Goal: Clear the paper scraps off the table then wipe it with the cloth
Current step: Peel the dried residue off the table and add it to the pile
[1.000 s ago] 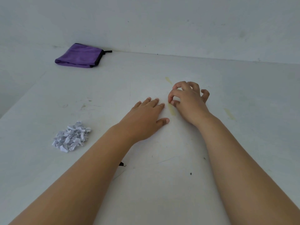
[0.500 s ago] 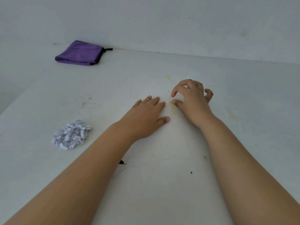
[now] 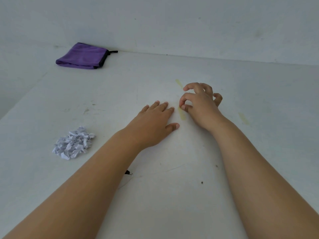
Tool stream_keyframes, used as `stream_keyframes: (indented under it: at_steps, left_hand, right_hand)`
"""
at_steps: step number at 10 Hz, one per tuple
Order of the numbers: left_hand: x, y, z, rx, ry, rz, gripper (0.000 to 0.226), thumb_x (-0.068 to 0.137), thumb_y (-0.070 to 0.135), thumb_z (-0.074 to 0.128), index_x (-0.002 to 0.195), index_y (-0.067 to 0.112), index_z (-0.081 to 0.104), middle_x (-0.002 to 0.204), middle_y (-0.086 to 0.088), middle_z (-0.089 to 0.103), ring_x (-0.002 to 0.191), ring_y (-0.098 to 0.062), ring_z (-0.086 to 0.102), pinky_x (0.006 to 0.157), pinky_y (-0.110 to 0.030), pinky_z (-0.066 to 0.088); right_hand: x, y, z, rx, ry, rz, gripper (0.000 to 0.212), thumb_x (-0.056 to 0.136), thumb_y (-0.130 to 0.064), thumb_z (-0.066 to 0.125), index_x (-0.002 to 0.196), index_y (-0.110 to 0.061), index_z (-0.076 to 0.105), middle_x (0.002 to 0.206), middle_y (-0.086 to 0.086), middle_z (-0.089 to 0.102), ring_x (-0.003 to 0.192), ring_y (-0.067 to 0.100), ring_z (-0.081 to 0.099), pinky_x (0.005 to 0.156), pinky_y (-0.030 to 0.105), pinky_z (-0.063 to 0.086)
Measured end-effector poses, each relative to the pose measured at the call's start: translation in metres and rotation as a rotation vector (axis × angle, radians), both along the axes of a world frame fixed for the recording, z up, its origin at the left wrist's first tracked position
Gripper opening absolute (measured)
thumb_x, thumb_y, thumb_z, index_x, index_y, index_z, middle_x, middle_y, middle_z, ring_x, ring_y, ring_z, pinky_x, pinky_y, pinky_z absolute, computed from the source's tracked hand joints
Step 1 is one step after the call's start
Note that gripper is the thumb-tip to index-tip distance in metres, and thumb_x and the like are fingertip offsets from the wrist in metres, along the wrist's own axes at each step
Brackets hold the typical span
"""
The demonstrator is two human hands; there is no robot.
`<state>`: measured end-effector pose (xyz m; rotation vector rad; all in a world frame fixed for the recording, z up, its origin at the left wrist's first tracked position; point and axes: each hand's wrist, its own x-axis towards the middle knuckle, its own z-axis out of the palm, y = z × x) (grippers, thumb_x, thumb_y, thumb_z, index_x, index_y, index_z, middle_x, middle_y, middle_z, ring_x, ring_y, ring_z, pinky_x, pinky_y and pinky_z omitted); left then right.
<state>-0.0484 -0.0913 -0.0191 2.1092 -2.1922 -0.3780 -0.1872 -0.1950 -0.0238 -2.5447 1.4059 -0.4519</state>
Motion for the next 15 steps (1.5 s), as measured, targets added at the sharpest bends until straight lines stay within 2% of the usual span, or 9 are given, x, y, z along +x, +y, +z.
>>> stream_keyframes:
  at_steps: [3, 4, 7, 9, 10, 11, 12, 13, 15]
  left_hand:
    - [0.000, 0.000, 0.000, -0.001, 0.000, -0.005, 0.062, 0.098, 0.049, 0.027, 0.150, 0.020, 0.013, 0.159, -0.001, 0.008, 0.147, -0.019, 0.001, 0.119, -0.036, 0.005]
    - [0.000, 0.000, 0.000, 0.005, 0.005, -0.005, 0.061, 0.098, 0.048, 0.027, 0.150, 0.020, 0.013, 0.159, -0.001, 0.007, 0.147, -0.019, 0.000, 0.119, -0.036, 0.005]
    - [0.002, 0.000, -0.001, 0.030, 0.024, -0.013, 0.062, 0.098, 0.049, 0.026, 0.150, 0.021, 0.009, 0.159, 0.000, 0.002, 0.147, -0.017, -0.003, 0.118, -0.035, 0.002]
    - [0.003, -0.001, -0.001, 0.043, 0.054, -0.008, 0.064, 0.097, 0.050, 0.028, 0.151, 0.022, 0.007, 0.159, 0.001, -0.001, 0.146, -0.015, -0.006, 0.118, -0.034, 0.000]
    - [0.005, -0.001, -0.001, 0.076, 0.101, -0.013, 0.065, 0.097, 0.050, 0.029, 0.151, 0.023, 0.004, 0.159, 0.002, -0.005, 0.146, -0.014, -0.009, 0.117, -0.033, -0.004]
    - [0.007, 0.000, 0.000, 0.090, 0.156, -0.010, 0.066, 0.097, 0.050, 0.030, 0.151, 0.024, 0.001, 0.159, 0.004, -0.006, 0.145, -0.012, -0.011, 0.117, -0.031, -0.005]
    - [0.007, 0.001, -0.001, 0.086, 0.208, -0.002, 0.068, 0.096, 0.051, 0.031, 0.150, 0.028, -0.004, 0.159, 0.005, -0.005, 0.145, -0.011, -0.012, 0.118, -0.031, -0.005]
    - [0.006, 0.001, 0.000, 0.055, 0.256, 0.018, 0.068, 0.096, 0.051, 0.033, 0.150, 0.031, -0.003, 0.159, 0.007, -0.001, 0.145, -0.011, -0.009, 0.118, -0.031, -0.004]
    - [0.004, 0.000, 0.006, -0.110, 0.350, 0.107, 0.057, 0.095, 0.049, 0.041, 0.147, 0.030, 0.026, 0.153, 0.010, 0.028, 0.141, -0.008, 0.023, 0.112, -0.025, 0.020]
  right_hand:
    - [0.000, 0.001, -0.003, -0.029, -0.044, -0.029, 0.011, 0.089, -0.033, 0.058, 0.094, -0.036, 0.067, 0.135, -0.017, 0.039, 0.135, 0.013, 0.020, 0.107, 0.044, 0.008]
    - [0.001, 0.001, -0.003, -0.055, -0.095, -0.043, 0.007, 0.085, -0.033, 0.064, 0.083, -0.034, 0.070, 0.128, -0.019, 0.045, 0.132, 0.012, 0.025, 0.105, 0.043, 0.011]
    - [0.009, -0.001, -0.009, -0.095, -0.057, -0.017, 0.015, 0.089, -0.011, 0.055, 0.083, -0.021, 0.065, 0.116, -0.011, 0.049, 0.121, 0.015, 0.033, 0.092, 0.033, 0.010]
    - [0.005, 0.002, -0.001, 0.012, -0.029, 0.004, 0.016, 0.092, -0.015, 0.051, 0.082, -0.026, 0.058, 0.104, -0.008, 0.057, 0.120, 0.012, 0.037, 0.087, 0.031, 0.014]
    - [0.003, 0.003, 0.002, 0.088, -0.092, 0.007, 0.016, 0.092, -0.014, 0.051, 0.083, -0.025, 0.060, 0.103, -0.008, 0.058, 0.126, 0.010, 0.037, 0.087, 0.028, 0.015]
    - [0.001, 0.006, 0.006, 0.116, -0.135, 0.003, 0.016, 0.092, -0.015, 0.051, 0.084, -0.023, 0.061, 0.101, -0.010, 0.056, 0.119, 0.010, 0.045, 0.085, 0.026, 0.016]
    - [-0.002, 0.010, 0.008, 0.175, -0.195, -0.019, 0.015, 0.093, -0.021, 0.052, 0.081, -0.026, 0.059, 0.093, -0.011, 0.059, 0.108, 0.013, 0.051, 0.094, 0.028, 0.027]
    - [-0.003, 0.012, 0.008, 0.239, -0.249, -0.038, 0.017, 0.094, -0.021, 0.050, 0.080, -0.029, 0.057, 0.092, -0.012, 0.062, 0.111, 0.015, 0.046, 0.096, 0.028, 0.031]
    - [-0.002, 0.012, 0.008, 0.254, -0.404, -0.053, 0.029, 0.092, -0.017, 0.051, 0.069, -0.034, 0.056, 0.080, -0.017, 0.064, 0.112, 0.020, 0.050, 0.091, 0.030, 0.040]
